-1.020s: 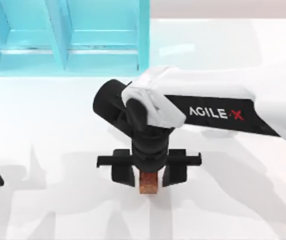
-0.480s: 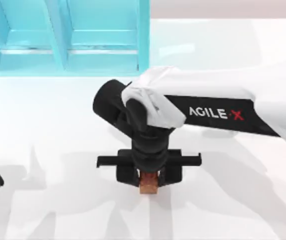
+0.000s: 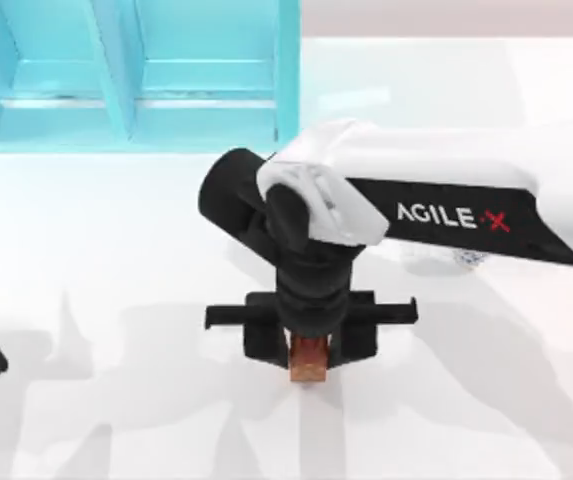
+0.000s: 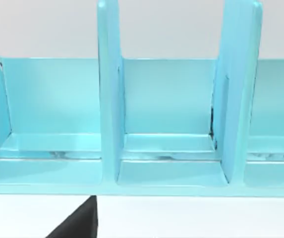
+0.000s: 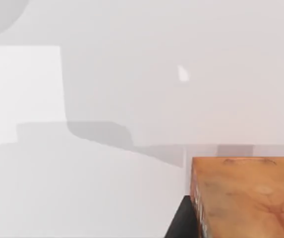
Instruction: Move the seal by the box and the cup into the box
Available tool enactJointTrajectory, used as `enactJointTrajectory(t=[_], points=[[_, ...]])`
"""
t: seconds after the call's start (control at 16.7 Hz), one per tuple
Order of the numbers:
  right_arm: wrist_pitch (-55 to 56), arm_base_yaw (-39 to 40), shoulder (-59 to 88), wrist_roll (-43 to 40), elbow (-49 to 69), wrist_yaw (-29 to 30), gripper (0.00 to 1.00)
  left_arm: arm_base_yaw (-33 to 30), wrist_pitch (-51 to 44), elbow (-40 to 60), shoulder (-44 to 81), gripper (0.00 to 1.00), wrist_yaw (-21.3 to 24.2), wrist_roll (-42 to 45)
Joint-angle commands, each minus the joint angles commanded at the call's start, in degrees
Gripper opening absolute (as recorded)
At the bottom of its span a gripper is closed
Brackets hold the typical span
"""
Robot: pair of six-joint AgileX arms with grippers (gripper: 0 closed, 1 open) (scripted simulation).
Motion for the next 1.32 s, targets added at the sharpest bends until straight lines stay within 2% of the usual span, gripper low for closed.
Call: enactJointTrajectory(t=[0.42,0.9,1.32], points=[[-10.4,-8.3,-17.2,-8.2,-6.1,-0.2,0.0,0.0,0.0,0.0,0.0,1.0,0.0,0.0],[-11.8,-11.0,-18.6,-11.2,-6.4,-0.1,0.0,0.0,0.0,0.0,0.0,1.0,0.0,0.0],[-14.6,-29.9,-20.8,-30.1,-6.0,-0.1,0.0,0.0,0.0,0.0,0.0,1.0,0.0,0.0]])
